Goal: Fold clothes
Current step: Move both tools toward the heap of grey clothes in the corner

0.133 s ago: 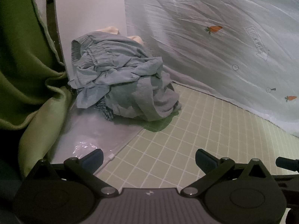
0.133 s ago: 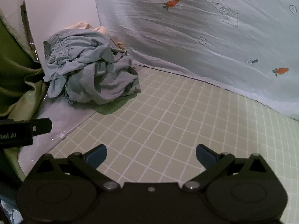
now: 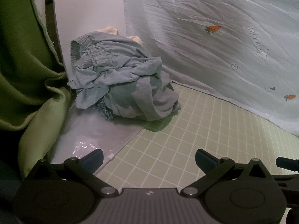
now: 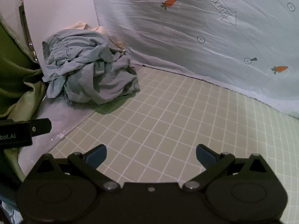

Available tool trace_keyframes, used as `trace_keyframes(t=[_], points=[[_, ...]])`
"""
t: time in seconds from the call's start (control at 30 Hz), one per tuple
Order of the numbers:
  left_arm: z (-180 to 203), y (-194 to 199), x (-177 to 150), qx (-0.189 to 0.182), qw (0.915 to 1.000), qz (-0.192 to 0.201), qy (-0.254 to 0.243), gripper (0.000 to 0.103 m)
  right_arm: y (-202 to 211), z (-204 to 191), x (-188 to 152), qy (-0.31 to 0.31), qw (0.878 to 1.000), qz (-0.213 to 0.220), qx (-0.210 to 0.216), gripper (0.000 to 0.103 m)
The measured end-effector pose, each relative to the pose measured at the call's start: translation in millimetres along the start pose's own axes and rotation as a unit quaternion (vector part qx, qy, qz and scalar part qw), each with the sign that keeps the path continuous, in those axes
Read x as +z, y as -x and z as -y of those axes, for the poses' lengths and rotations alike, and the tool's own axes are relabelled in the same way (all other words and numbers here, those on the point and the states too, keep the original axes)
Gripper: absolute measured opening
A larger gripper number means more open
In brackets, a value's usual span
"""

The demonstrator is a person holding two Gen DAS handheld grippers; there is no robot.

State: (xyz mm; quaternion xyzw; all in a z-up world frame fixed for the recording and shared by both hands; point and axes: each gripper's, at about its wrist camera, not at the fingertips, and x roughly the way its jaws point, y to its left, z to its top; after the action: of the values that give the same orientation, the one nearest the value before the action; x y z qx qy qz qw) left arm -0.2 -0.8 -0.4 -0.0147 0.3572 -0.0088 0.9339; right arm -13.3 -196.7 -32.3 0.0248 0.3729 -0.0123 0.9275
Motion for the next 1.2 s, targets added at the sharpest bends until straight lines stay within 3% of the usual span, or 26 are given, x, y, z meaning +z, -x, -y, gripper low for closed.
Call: trace_keyframes(t=[1.2], points=[[2.0,-7.5,0.3,-0.003,0.9999,-0.009,-0.005,0.103,-5.9,1.0,-1.3,-0.002,1.000,-0.008,-0.002,0.103]])
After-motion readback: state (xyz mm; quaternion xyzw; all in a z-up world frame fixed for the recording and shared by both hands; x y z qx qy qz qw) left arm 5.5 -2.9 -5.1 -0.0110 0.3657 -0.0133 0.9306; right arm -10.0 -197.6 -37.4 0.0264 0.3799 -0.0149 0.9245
